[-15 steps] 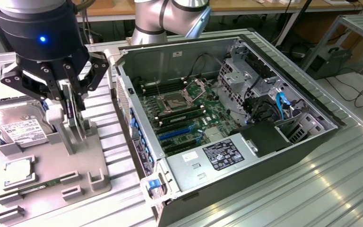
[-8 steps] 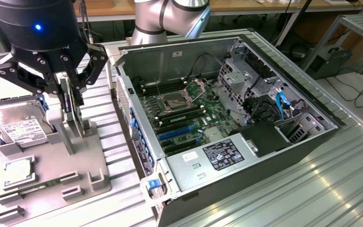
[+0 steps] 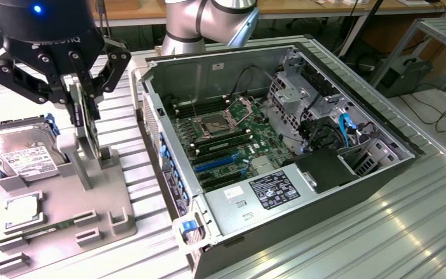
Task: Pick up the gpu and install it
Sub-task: 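Pick up the gpu and move the gpu toward the slot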
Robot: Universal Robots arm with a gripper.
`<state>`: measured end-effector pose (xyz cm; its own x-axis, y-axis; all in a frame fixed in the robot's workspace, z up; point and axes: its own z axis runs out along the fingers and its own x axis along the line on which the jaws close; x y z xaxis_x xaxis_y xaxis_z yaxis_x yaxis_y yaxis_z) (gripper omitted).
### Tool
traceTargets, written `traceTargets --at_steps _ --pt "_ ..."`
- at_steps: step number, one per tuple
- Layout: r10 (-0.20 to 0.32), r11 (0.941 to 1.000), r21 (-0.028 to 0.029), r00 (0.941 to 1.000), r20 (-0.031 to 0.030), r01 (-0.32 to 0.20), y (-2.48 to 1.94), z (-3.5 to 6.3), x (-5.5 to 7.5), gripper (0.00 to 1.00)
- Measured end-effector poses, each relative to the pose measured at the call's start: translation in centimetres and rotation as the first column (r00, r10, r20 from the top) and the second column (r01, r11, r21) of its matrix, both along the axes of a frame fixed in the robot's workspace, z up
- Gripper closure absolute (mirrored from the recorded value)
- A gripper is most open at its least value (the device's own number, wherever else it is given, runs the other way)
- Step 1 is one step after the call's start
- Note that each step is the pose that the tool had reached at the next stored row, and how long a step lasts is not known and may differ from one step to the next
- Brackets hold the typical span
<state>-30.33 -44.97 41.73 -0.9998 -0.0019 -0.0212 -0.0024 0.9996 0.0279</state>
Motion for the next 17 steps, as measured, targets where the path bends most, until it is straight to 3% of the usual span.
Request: traceTargets --at_steps 2,17 --pt "0.0 1.0 0.0 1.0 0.0 0.0 0.0 0.48 0.0 0.72" --pt "0.0 1.0 -0.0002 1.0 0.0 0.0 0.0 0.49 0.49 0.72"
